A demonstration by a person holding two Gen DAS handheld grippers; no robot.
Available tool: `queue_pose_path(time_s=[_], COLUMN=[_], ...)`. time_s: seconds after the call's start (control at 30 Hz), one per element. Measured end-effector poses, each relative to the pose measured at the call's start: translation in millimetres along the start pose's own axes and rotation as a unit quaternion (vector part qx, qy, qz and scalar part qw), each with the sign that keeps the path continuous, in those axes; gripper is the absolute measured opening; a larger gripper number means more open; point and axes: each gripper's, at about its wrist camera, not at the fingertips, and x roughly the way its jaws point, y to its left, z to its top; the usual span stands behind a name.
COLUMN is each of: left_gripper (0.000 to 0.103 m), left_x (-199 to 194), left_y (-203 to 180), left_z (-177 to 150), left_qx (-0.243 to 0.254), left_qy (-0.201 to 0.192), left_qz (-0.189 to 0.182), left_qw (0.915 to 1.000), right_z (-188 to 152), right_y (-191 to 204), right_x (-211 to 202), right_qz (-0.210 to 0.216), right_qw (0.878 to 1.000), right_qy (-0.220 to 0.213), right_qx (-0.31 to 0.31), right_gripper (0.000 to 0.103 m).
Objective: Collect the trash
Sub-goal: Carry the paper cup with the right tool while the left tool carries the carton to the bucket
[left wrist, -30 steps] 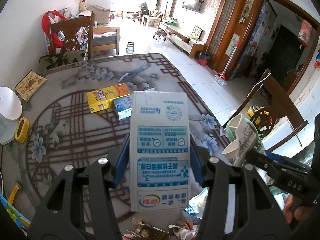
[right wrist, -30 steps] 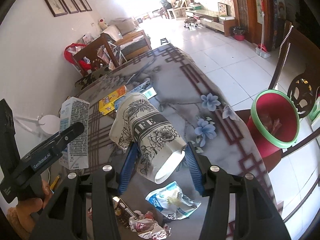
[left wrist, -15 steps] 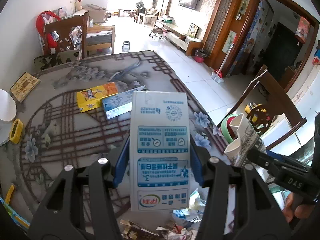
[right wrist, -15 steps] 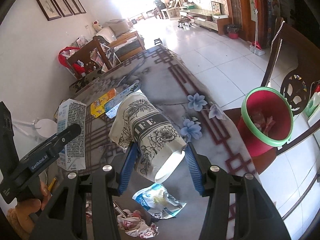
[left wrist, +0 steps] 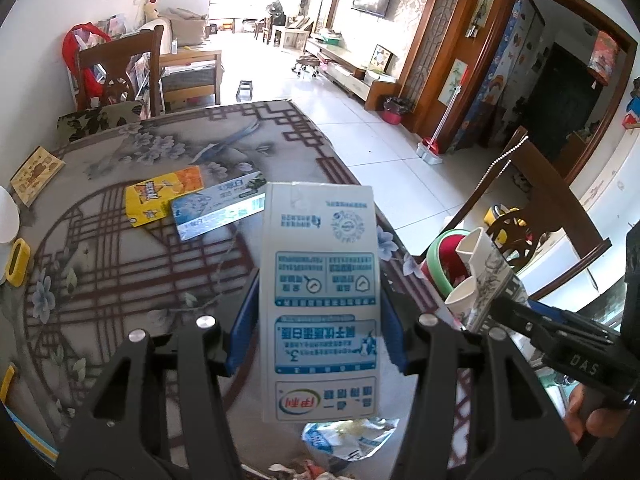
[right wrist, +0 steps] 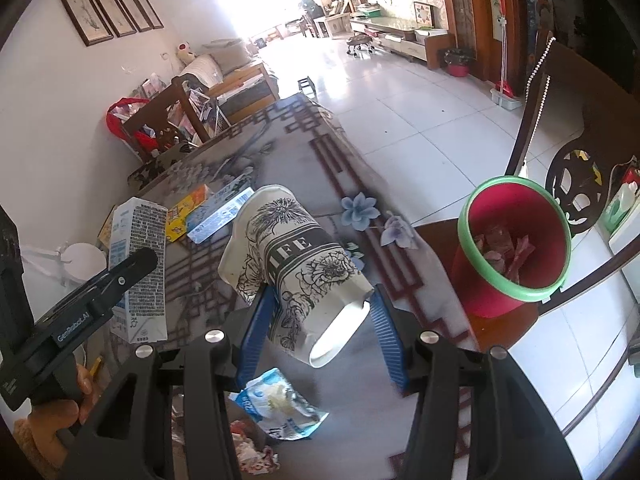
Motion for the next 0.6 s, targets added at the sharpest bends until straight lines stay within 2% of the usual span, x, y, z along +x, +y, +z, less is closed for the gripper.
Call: queue_pose_path(time_s=[0.33, 0.6], left_gripper=[0.052, 0.052], left_x=[18.0, 36.5], left_y=[-24.6, -63.6], left_z=[6.9, 21.6], left_qx=[-0.008, 0.006], left_qy=[0.007, 0.006], left_qz=[0.007, 0.000], left_qw=[0.9999, 1.0000], right_z=[15.1, 31.4], right_y=[-30.3, -61.5], right_x=[9.2, 12.6], right_qz=[0.008, 0.011], right_qw=[1.000, 1.000], right_qy=[0.010, 0.013], right_qx=[-0.003, 0.002], right_gripper=[0.049, 0.049])
